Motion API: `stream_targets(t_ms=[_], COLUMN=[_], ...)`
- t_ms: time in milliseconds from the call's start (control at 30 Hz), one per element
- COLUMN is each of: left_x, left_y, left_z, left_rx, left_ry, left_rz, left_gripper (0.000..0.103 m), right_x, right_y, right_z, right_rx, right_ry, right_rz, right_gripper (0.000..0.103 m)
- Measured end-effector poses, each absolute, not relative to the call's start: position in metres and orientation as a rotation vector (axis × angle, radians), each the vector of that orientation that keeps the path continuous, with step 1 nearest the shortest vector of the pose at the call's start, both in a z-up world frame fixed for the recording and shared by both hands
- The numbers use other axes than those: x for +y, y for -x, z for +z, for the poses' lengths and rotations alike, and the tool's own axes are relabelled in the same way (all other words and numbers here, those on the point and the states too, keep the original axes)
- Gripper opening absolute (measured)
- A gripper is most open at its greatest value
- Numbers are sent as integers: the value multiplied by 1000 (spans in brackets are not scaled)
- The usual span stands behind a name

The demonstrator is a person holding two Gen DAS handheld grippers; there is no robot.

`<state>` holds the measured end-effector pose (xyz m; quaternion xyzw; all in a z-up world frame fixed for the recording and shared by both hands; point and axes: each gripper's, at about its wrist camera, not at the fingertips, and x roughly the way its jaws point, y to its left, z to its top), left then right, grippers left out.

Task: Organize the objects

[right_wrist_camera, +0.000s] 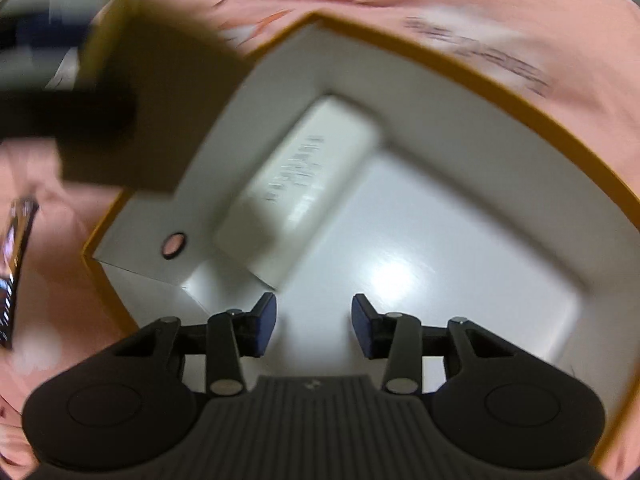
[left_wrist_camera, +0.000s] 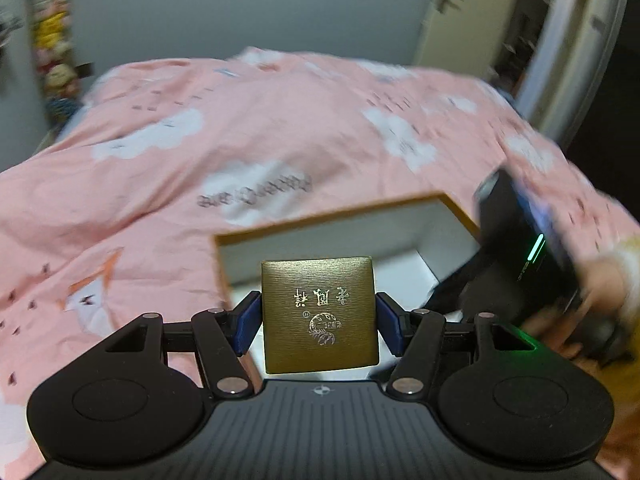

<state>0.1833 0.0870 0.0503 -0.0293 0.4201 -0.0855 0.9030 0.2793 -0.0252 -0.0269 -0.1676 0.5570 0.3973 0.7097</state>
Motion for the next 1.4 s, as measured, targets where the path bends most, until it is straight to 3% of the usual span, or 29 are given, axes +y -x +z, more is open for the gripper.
stream_targets(t_ms=[267,467,700,800,900,1400], left_x=[46,27,26,32,34,81], left_y=[-216,-221,-224,-227,-228,-206], left_z=[2,-12,-17,-20,-25,6], left_rx=[1030,1048,1065,1082,1091,1064], left_ry=[-13,-59,-33,32,39,31], left_rz=[-271,-331,-359,-378,-378,-291], left_gripper=[69,69,69,69,69,69], right_x=[-101,-125,-121,-121,-122,-69], right_y=[-288,-301,-303,-303,-304,-299], right_z=[-3,-17,-46,-61,-65,-38], right_rx=[1252,1268,1353,1386,1400,1312], right_ry=[15,-267,-440,-536,-603,-7], right_rz=[710,761,798,806,827,810], right_gripper=[45,64,70,70,55,53])
